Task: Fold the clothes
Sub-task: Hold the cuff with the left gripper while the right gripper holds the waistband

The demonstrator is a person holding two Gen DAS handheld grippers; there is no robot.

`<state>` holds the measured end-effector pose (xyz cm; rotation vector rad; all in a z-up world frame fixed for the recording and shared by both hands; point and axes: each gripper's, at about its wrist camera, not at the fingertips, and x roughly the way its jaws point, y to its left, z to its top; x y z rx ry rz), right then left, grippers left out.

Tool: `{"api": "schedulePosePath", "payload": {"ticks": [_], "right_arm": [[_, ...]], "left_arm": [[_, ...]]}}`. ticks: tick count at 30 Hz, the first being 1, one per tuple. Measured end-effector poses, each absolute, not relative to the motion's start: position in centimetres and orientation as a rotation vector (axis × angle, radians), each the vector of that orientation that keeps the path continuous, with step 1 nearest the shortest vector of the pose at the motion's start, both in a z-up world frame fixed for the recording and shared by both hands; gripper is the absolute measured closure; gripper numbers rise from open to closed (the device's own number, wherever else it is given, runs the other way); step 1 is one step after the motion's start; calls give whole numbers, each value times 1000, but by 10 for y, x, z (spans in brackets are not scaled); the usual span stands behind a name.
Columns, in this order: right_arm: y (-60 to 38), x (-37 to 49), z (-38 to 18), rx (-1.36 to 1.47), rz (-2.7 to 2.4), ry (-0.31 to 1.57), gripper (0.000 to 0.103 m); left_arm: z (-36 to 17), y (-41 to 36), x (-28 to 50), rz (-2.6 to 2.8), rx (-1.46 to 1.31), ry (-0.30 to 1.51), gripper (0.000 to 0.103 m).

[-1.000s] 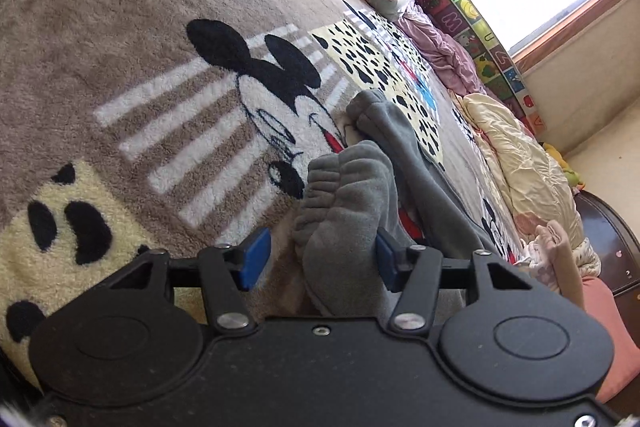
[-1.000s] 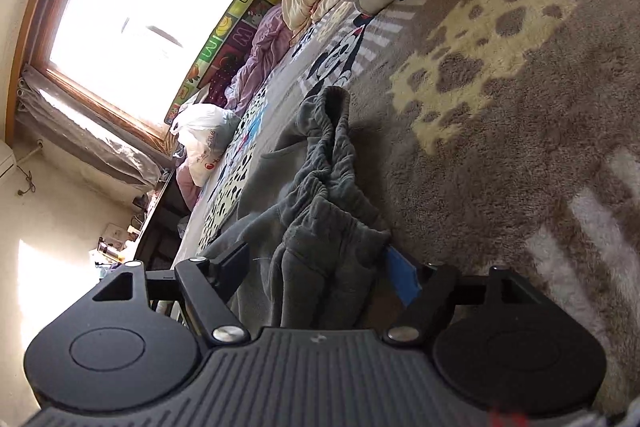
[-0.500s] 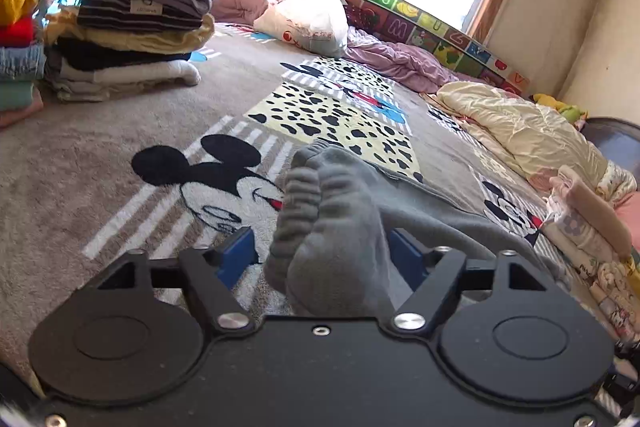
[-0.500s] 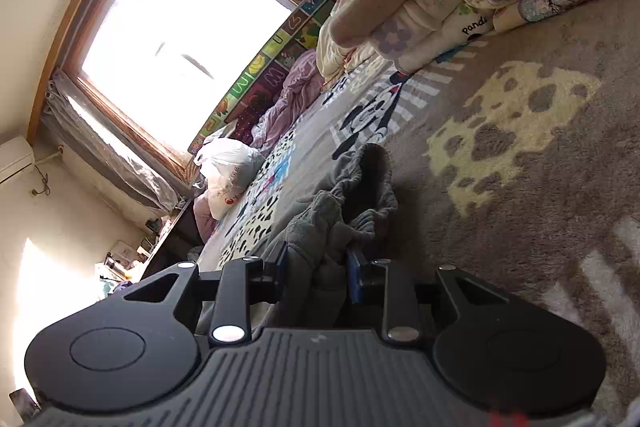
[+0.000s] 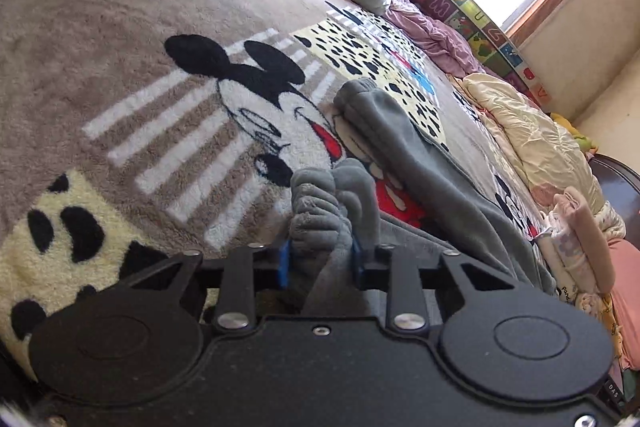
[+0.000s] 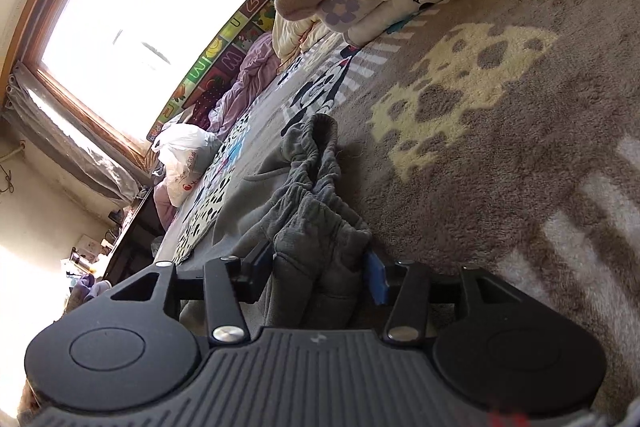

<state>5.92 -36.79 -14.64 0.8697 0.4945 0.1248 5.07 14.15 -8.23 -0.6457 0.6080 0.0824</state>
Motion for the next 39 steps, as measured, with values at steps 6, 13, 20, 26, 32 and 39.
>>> {"api": "schedulePosePath", "payload": {"ticks": [6,13,20,26,32,39], "right_arm": [[-370,44,-130,857,102,461,73],[-375,40,-138,883,29,532,56],[-386,50,-114,820,107,423,55],[-411,115,-116,750,181,493,47],[-420,162,-132,808,220,510,32],[-402,199,-143,767,246,561,31]], "left_arm": [[-65,144,49,175,-564,599,77],[-74,158,50,208,-597,641,64],[-47,156,70,101,-597,619,58],[-28,148,129,45,-535,609,51],[-44,147,199,51,-535,659,47],[-76,143,255,88,-506,741,46]]}}
